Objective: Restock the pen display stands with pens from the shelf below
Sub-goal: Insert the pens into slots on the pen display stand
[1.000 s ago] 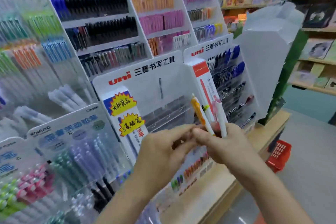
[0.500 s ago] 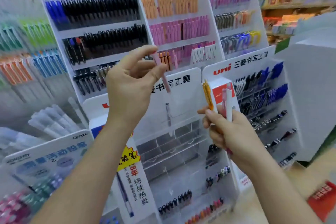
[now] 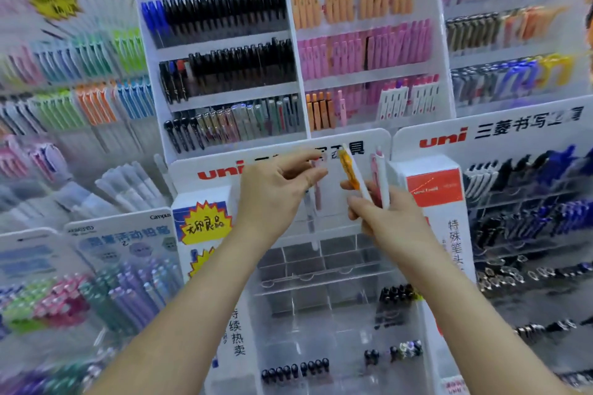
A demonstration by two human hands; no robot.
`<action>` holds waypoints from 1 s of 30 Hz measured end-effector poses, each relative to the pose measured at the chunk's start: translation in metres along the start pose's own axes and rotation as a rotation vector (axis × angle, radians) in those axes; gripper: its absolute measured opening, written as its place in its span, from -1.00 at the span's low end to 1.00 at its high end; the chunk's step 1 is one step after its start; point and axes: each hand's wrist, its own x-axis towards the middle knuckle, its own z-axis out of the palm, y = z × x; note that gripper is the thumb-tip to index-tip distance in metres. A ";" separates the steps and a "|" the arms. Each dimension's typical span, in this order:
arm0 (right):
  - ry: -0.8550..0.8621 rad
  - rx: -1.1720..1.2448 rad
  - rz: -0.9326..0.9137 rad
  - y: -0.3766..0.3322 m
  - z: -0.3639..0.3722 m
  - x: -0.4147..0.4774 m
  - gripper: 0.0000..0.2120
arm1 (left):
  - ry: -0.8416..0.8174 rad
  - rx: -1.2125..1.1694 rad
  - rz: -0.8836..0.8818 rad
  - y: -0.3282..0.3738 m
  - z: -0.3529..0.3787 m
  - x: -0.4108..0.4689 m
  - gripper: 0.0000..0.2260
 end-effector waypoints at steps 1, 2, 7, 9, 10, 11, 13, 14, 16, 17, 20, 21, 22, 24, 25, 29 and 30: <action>-0.006 -0.051 -0.014 0.001 0.000 0.003 -0.86 | -0.018 0.019 -0.024 -0.001 0.002 -0.002 -0.76; -0.013 -0.091 -0.029 0.002 0.001 0.006 -0.87 | -0.033 0.034 -0.049 -0.003 0.003 -0.004 -0.77; -0.009 -0.136 -0.029 0.006 0.003 0.015 -0.89 | -0.074 0.141 -0.094 -0.010 0.005 -0.008 -0.80; 0.004 -0.102 -0.004 0.006 0.002 0.016 -0.90 | -0.087 0.172 -0.104 -0.012 0.005 -0.008 -0.81; 0.006 -0.085 0.004 0.007 0.002 0.016 -0.90 | -0.097 0.187 -0.108 -0.013 0.006 -0.008 -0.81; 0.008 -0.071 0.010 0.007 0.002 0.016 -0.91 | -0.113 0.206 -0.112 -0.013 0.006 -0.008 -0.81; 0.007 -0.037 0.028 0.007 0.002 0.016 -0.91 | -0.145 0.261 -0.097 -0.011 0.007 -0.009 -0.81; 0.000 0.005 0.044 0.007 0.002 0.016 -0.90 | -0.156 0.314 -0.055 -0.011 0.007 -0.009 -0.81; -0.057 0.162 0.094 0.008 -0.001 0.014 -0.88 | -0.195 0.445 0.049 -0.010 0.007 -0.007 -0.80; -0.111 0.271 0.120 0.008 -0.002 0.012 -0.86 | -0.224 0.497 0.077 -0.010 0.007 -0.006 -0.78; -0.333 0.671 0.234 0.012 -0.010 0.001 -0.77 | -0.280 0.568 0.072 -0.011 0.007 -0.007 -0.72; -0.394 0.774 0.273 0.013 -0.012 -0.003 -0.74 | -0.260 0.574 0.077 -0.010 0.007 -0.009 -0.71; -0.438 0.841 0.296 0.015 -0.014 -0.007 -0.73 | -0.219 0.559 0.087 -0.008 0.007 -0.012 -0.70; -0.494 0.888 0.302 0.019 -0.016 -0.013 -0.72 | -0.108 0.451 0.083 0.001 0.007 -0.018 -0.73; -0.513 0.891 0.296 0.021 -0.017 -0.016 -0.71 | -0.067 0.379 0.054 0.007 0.008 -0.020 -0.74; -0.559 0.854 0.267 0.027 -0.017 -0.023 -0.72 | -0.062 0.188 -0.063 0.030 0.011 -0.028 -0.74; -0.574 0.837 0.256 0.027 -0.017 -0.024 -0.72 | -0.091 0.133 -0.105 0.033 0.012 -0.030 -0.72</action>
